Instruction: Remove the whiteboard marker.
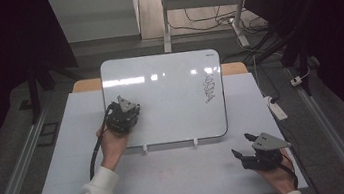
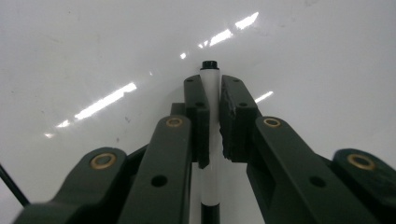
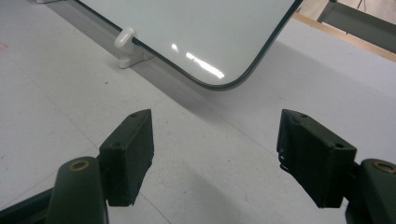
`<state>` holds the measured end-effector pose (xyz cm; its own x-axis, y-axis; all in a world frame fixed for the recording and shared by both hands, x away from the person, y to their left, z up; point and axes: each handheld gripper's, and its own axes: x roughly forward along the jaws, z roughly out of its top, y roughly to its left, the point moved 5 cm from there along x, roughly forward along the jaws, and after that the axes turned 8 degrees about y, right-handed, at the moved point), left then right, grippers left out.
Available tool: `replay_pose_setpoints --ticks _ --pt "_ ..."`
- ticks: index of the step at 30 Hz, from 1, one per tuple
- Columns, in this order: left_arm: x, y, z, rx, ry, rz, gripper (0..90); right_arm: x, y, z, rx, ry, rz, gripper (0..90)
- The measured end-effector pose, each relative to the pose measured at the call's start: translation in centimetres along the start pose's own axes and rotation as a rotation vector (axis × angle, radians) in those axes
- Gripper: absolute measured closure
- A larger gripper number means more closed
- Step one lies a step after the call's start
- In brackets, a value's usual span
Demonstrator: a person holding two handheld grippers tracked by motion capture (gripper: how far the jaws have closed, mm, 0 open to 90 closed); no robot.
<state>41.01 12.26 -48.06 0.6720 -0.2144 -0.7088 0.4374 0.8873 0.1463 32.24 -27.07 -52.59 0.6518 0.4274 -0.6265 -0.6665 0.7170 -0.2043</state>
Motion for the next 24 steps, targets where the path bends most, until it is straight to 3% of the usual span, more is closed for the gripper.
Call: replay_pose_setpoints --ticks 7,9,12,14,15,22,24 --pt "-2.2 0.0 0.6 0.008 -0.059 -0.048 81.4 -0.1 -0.1 0.0 0.001 -0.003 -0.005 27.4" --pt "-3.7 -0.1 0.9 0.003 -0.104 -0.105 81.4 -0.1 -0.1 0.0 0.001 -0.006 -0.007 27.5" --pt "-4.5 -0.3 1.0 -0.003 -0.135 -0.145 81.4 -0.1 -0.1 0.0 0.002 -0.012 -0.009 27.7" --pt "-5.6 -0.6 1.2 -0.008 -0.173 -0.219 81.4 -0.2 -0.2 0.0 0.006 -0.017 -0.009 27.7" --pt "-5.6 -0.6 1.2 -0.008 -0.173 -0.219 81.4 -0.2 -0.2 0.0 0.007 -0.021 -0.010 27.7" --pt "-7.3 -1.4 1.3 0.002 -0.237 -0.356 81.4 -0.2 -0.2 0.1 0.021 -0.047 -0.001 27.5" --pt "-7.6 -1.7 1.3 0.008 -0.243 -0.372 81.4 -0.3 -0.1 0.3 0.028 -0.055 -0.001 29.3"
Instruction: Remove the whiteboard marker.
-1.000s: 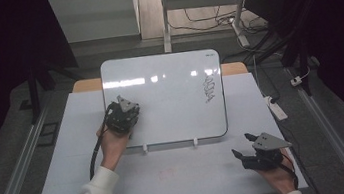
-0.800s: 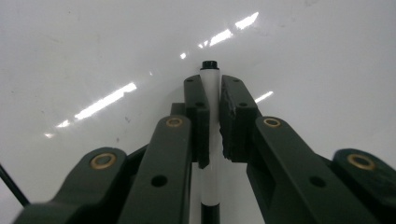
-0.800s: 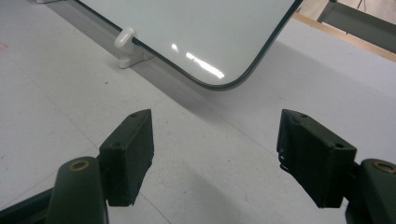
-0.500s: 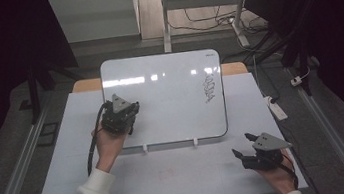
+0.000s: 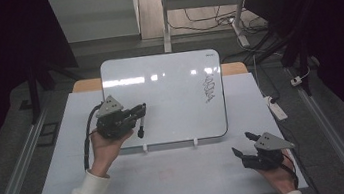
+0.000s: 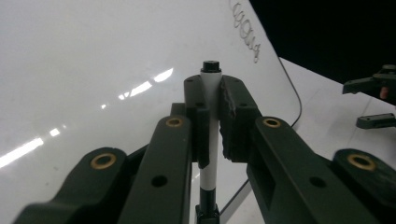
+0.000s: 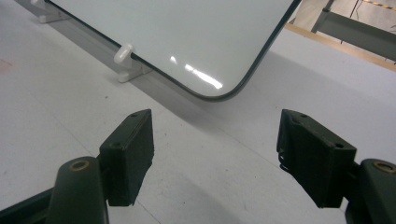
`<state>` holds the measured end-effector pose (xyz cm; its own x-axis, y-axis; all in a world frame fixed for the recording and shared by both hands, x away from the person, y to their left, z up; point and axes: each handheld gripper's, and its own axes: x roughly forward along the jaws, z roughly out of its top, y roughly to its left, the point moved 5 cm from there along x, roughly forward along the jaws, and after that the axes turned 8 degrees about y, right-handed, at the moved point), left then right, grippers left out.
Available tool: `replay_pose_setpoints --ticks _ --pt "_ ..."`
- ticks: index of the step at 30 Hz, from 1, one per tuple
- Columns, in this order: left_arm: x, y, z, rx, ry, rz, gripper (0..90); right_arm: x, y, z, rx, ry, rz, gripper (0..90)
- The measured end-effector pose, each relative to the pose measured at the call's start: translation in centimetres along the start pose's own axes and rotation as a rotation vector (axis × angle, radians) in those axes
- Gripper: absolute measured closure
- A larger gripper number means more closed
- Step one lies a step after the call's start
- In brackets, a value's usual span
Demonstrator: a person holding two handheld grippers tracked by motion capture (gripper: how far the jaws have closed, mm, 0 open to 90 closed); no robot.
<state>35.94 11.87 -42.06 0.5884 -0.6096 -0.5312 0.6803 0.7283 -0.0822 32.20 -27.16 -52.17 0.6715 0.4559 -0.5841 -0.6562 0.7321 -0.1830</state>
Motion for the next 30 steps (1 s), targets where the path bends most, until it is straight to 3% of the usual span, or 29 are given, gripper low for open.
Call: replay_pose_setpoints --ticks 7,13,17,26,30 --pt "0.5 -1.4 0.1 0.024 -0.001 -0.054 81.4 0.0 0.2 0.3 0.007 0.004 0.018 30.0" --pt "1.6 -3.4 0.3 0.062 0.015 -0.097 81.3 -0.3 1.0 1.9 0.030 -0.009 0.043 30.6" --pt "2.7 -5.4 0.4 0.098 0.022 -0.121 81.4 -0.4 2.6 3.7 0.044 -0.019 0.090 31.2" --pt "4.4 -8.0 0.8 0.146 0.032 -0.155 81.4 0.4 5.5 6.3 0.045 -0.020 0.167 31.6" --pt "5.6 -9.6 1.1 0.177 0.041 -0.157 81.3 1.2 6.6 7.4 0.083 -0.002 0.203 31.6"
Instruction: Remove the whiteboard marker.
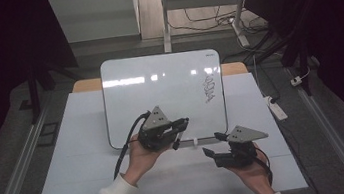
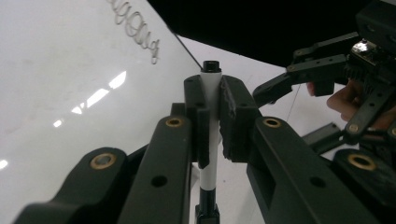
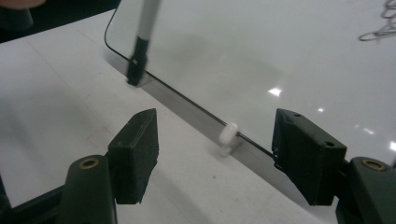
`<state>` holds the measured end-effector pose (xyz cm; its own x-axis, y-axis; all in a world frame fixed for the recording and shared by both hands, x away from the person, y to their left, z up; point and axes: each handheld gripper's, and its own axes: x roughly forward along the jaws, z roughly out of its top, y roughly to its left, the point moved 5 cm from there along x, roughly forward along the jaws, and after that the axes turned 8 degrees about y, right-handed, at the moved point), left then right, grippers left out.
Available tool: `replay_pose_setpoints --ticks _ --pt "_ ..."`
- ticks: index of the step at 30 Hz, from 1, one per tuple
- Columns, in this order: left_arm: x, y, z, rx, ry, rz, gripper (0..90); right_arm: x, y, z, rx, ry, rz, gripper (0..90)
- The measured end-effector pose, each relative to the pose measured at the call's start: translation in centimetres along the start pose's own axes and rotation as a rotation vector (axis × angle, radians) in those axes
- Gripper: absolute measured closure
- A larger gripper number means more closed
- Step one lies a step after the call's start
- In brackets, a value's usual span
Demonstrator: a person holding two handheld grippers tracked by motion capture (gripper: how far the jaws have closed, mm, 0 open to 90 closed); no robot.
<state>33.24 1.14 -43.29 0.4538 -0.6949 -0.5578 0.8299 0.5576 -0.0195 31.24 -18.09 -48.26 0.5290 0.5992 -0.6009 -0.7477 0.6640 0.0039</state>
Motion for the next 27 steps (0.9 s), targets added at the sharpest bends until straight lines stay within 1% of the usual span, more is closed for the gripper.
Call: replay_pose_setpoints --ticks 2,5,7,9,13,14,15,17,18,20,21,22,24,27 --pt "0.3 -0.3 0.1 0.007 0.002 0.002 81.3 0.3 0.3 0.2 0.009 0.005 0.013 31.9" --pt "1.1 -1.1 0.3 0.028 0.010 0.008 81.3 0.9 0.8 0.5 0.020 0.009 0.036 32.2" --pt "1.4 -1.3 0.4 0.031 0.012 0.005 81.3 1.2 1.1 0.7 0.020 0.012 0.044 33.0" --pt "1.6 -1.5 0.4 0.039 0.016 0.013 81.3 1.6 1.3 1.0 0.021 0.015 0.060 34.4" --pt "1.9 -1.7 0.5 0.049 0.021 0.027 81.3 2.0 1.7 1.4 0.037 0.022 0.072 37.5" --pt "2.1 -1.8 0.5 0.053 0.023 0.031 81.3 2.4 1.9 1.6 0.064 0.037 0.073 40.6" --pt "2.2 -1.9 0.5 0.057 0.025 0.035 81.3 2.6 2.0 1.6 0.077 0.042 0.081 42.1" --pt "2.5 -2.2 0.5 0.065 0.031 0.039 81.3 3.0 2.1 1.8 0.096 0.048 0.089 45.0" --pt "2.5 -2.2 0.5 0.065 0.031 0.039 81.3 3.0 2.1 1.8 0.096 0.048 0.089 45.0" --pt "2.8 -2.5 0.5 0.075 0.037 0.045 81.3 3.6 2.2 1.9 0.122 0.064 0.088 49.2" --pt "2.8 -2.5 0.5 0.075 0.037 0.045 81.3 3.6 2.2 1.9 0.122 0.064 0.088 49.2" --pt "2.9 -2.6 0.6 0.081 0.037 0.051 81.3 3.9 2.2 1.9 0.141 0.070 0.090 52.1" --pt "2.9 -2.8 0.6 0.088 0.037 0.059 81.3 4.1 2.2 1.9 0.151 0.076 0.097 54.0" --pt "2.9 -2.9 0.7 0.097 0.038 0.063 81.3 4.4 2.3 1.9 0.155 0.081 0.098 59.9"
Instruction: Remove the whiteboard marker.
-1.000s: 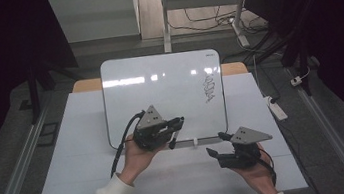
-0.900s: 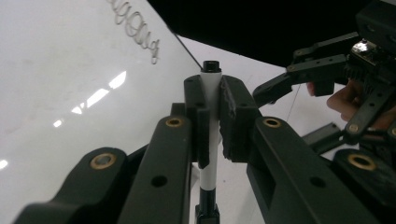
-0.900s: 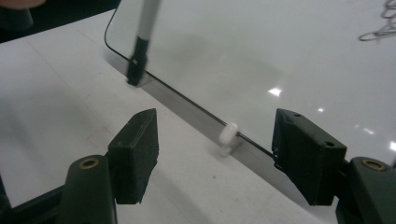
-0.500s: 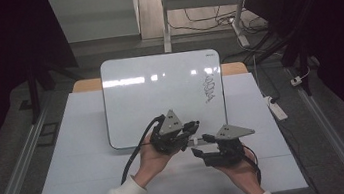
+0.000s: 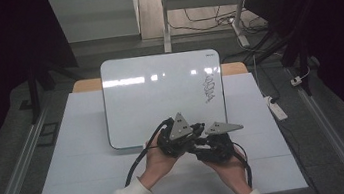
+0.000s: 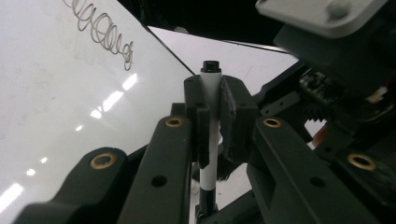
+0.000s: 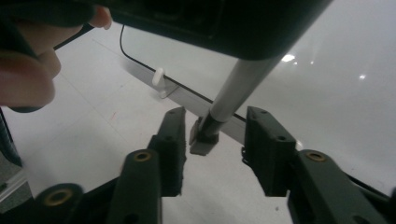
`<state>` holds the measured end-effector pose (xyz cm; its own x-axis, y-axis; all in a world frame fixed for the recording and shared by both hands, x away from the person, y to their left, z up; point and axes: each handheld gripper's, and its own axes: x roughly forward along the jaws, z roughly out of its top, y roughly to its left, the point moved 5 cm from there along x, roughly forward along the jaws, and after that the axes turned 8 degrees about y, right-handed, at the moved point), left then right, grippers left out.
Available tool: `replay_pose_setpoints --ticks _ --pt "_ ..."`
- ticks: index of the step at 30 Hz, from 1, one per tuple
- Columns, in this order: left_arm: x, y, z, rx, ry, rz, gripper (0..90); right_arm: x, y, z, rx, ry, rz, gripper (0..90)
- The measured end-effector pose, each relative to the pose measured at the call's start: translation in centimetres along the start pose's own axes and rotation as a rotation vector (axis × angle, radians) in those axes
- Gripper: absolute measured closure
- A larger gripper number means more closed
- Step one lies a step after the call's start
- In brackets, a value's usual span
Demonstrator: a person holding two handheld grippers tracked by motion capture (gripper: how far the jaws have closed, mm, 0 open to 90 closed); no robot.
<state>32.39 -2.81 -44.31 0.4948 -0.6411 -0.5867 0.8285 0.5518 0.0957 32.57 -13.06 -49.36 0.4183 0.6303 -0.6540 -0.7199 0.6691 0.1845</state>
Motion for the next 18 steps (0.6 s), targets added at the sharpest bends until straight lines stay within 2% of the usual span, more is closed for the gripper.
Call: replay_pose_setpoints --ticks 6,8,15,18 --pt "0.14 -0.30 0.16 0.004 -0.002 -0.001 81.3 0.44 0.02 -0.05 0.023 0.008 0.023 72.6" --pt "0.18 -0.39 0.19 0.009 -0.001 0.003 81.3 0.48 0.01 -0.06 0.024 0.007 0.027 72.8" --pt "0.22 -0.43 0.24 0.009 -0.004 0.000 80.8 0.43 -0.52 -0.17 0.069 0.012 0.050 77.0" --pt "0.18 -0.47 0.32 -0.003 -0.017 -0.021 76.7 0.33 -0.74 -0.21 0.073 0.008 0.049 77.4"
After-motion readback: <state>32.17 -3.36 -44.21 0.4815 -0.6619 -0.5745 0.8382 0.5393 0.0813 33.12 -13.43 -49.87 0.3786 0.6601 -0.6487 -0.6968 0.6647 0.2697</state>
